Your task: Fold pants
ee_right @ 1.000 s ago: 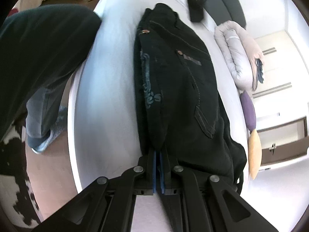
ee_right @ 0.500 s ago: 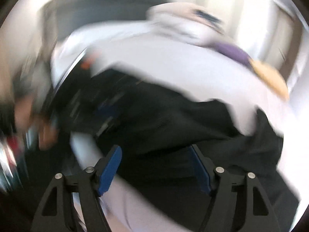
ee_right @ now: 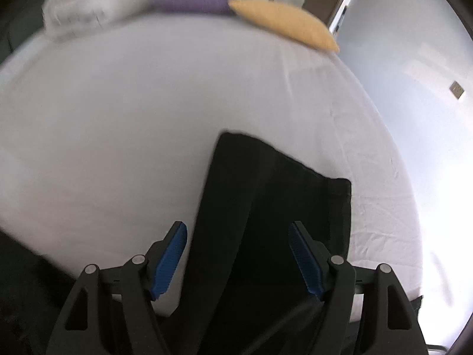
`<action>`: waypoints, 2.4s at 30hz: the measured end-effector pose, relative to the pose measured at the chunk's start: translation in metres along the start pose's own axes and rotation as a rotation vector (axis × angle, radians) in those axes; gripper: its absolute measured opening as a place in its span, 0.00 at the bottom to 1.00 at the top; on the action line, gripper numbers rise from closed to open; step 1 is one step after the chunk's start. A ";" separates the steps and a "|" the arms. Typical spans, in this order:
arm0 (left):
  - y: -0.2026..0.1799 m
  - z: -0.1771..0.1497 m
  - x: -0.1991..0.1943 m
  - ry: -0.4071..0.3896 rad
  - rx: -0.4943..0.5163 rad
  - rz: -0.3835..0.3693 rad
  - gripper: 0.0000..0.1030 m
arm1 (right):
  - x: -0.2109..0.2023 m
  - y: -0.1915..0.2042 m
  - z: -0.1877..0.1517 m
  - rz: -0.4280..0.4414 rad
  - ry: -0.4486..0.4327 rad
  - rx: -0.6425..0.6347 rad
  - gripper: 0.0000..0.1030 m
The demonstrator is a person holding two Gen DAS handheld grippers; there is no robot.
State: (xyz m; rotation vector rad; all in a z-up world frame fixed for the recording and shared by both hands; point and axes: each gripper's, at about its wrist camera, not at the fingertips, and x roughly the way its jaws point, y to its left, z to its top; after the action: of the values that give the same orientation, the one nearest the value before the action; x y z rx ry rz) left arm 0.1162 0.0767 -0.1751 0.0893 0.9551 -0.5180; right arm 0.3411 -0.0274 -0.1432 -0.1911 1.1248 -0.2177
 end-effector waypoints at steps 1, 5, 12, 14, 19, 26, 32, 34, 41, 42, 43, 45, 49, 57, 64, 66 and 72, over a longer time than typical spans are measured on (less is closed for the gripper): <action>0.000 0.000 0.000 -0.001 0.000 0.000 0.27 | 0.008 0.003 0.000 0.001 0.014 -0.014 0.59; 0.003 -0.002 -0.001 -0.003 0.000 -0.004 0.27 | 0.001 -0.009 -0.008 0.038 -0.019 0.040 0.08; 0.002 -0.004 -0.003 -0.007 -0.008 0.009 0.27 | -0.078 -0.118 -0.069 0.182 -0.220 0.324 0.05; 0.001 -0.004 -0.004 -0.006 -0.014 0.009 0.27 | -0.092 -0.160 -0.108 0.222 -0.254 0.450 0.05; 0.002 0.002 -0.003 0.013 -0.036 0.010 0.27 | -0.091 -0.255 -0.263 0.344 -0.287 0.881 0.04; -0.003 0.014 -0.003 0.049 -0.056 0.041 0.27 | -0.063 -0.263 -0.394 0.529 -0.297 1.209 0.28; -0.010 0.020 0.000 0.060 -0.076 0.072 0.27 | -0.068 -0.268 -0.373 0.567 -0.415 1.218 0.77; -0.011 0.019 0.001 0.062 -0.080 0.081 0.27 | -0.055 -0.271 -0.367 0.597 -0.393 1.232 0.72; -0.011 0.018 -0.001 0.035 -0.127 0.091 0.27 | -0.027 -0.294 -0.347 0.587 -0.303 1.230 0.04; -0.011 0.019 -0.002 0.032 -0.137 0.093 0.27 | -0.023 -0.299 -0.352 0.616 -0.318 1.259 0.03; -0.010 0.018 -0.003 0.029 -0.145 0.090 0.27 | -0.022 -0.301 -0.356 0.628 -0.328 1.277 0.03; -0.009 0.018 -0.005 0.029 -0.160 0.077 0.27 | -0.026 -0.302 -0.361 0.607 -0.355 1.290 0.02; -0.013 0.021 -0.006 0.030 -0.158 0.071 0.28 | -0.026 -0.303 -0.371 0.600 -0.390 1.329 0.02; -0.021 0.021 -0.009 0.019 -0.137 0.081 0.28 | -0.029 -0.303 -0.379 0.609 -0.392 1.329 0.02; -0.014 0.011 -0.018 -0.002 -0.136 0.056 0.28 | -0.027 -0.301 -0.383 0.602 -0.396 1.330 0.00; -0.012 0.009 -0.020 -0.006 -0.135 0.054 0.28 | -0.026 -0.301 -0.380 0.591 -0.395 1.312 0.00; -0.007 0.002 -0.026 -0.031 -0.144 0.047 0.28 | -0.027 -0.306 -0.381 0.649 -0.407 1.240 0.00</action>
State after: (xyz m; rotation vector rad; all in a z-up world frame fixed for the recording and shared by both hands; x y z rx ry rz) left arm 0.1020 0.0796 -0.1520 -0.0259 0.9553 -0.4048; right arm -0.0389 -0.3305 -0.1994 1.1671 0.4485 -0.2422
